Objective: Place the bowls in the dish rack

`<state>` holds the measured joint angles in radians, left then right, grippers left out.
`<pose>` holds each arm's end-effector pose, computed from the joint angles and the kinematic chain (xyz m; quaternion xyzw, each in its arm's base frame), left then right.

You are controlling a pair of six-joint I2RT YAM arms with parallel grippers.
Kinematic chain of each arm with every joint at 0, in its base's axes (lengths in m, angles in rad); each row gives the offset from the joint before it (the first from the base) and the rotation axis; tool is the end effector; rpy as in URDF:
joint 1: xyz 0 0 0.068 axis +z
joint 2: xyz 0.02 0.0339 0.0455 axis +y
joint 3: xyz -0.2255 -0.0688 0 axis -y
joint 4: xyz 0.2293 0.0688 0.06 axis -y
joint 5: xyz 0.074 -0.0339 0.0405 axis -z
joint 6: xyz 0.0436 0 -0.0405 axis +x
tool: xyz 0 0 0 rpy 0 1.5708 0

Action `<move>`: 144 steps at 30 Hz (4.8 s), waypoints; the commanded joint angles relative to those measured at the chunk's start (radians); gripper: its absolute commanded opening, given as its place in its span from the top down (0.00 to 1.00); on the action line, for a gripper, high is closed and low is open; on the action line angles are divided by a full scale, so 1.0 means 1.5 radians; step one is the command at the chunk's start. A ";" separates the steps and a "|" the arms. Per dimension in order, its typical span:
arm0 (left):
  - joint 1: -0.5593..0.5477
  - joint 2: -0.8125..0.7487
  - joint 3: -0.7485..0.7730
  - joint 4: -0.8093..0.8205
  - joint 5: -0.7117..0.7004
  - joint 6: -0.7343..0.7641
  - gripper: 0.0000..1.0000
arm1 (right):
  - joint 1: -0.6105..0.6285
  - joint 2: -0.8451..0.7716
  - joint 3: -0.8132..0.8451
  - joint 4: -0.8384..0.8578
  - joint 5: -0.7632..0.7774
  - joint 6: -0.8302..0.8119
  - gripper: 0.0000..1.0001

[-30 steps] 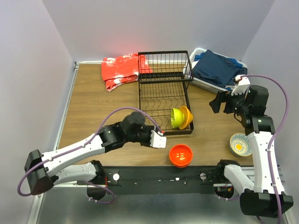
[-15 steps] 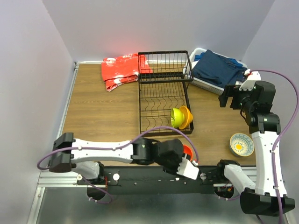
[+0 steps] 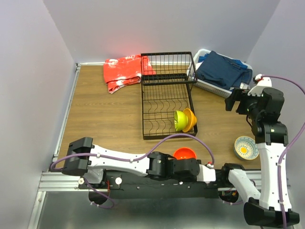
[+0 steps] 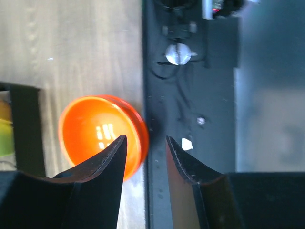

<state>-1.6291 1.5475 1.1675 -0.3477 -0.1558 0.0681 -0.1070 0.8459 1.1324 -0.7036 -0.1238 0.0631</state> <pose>-0.0129 -0.3372 0.2317 0.6615 0.6252 -0.2366 0.3398 0.1802 -0.0139 0.3572 0.0374 0.8364 0.0399 0.5453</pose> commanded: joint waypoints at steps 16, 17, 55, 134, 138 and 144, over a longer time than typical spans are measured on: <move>0.065 0.043 -0.062 0.085 -0.006 -0.012 0.56 | -0.006 -0.022 -0.037 -0.005 -0.006 0.021 0.00; 0.068 0.045 -0.066 0.089 -0.001 -0.012 0.56 | -0.007 -0.022 -0.038 -0.002 -0.007 0.022 0.00; 0.050 0.085 -0.026 0.082 -0.010 -0.071 0.53 | -0.008 -0.004 -0.046 0.006 -0.018 0.012 0.00; 0.561 -0.231 -0.409 0.832 0.423 -0.523 1.00 | 0.010 0.217 0.123 -0.146 -0.054 -0.156 0.00; 0.587 -0.248 -0.438 0.826 0.417 -0.559 1.00 | 0.011 0.218 0.126 -0.150 -0.037 -0.165 0.00; 0.649 -0.235 -0.441 0.805 0.389 -0.633 1.00 | 0.002 0.213 0.124 -0.168 -0.037 -0.178 0.00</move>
<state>-0.7021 1.2007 0.5026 0.7975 0.4797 -0.7895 -0.0978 1.1797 1.2896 -0.9123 -0.2028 -0.1703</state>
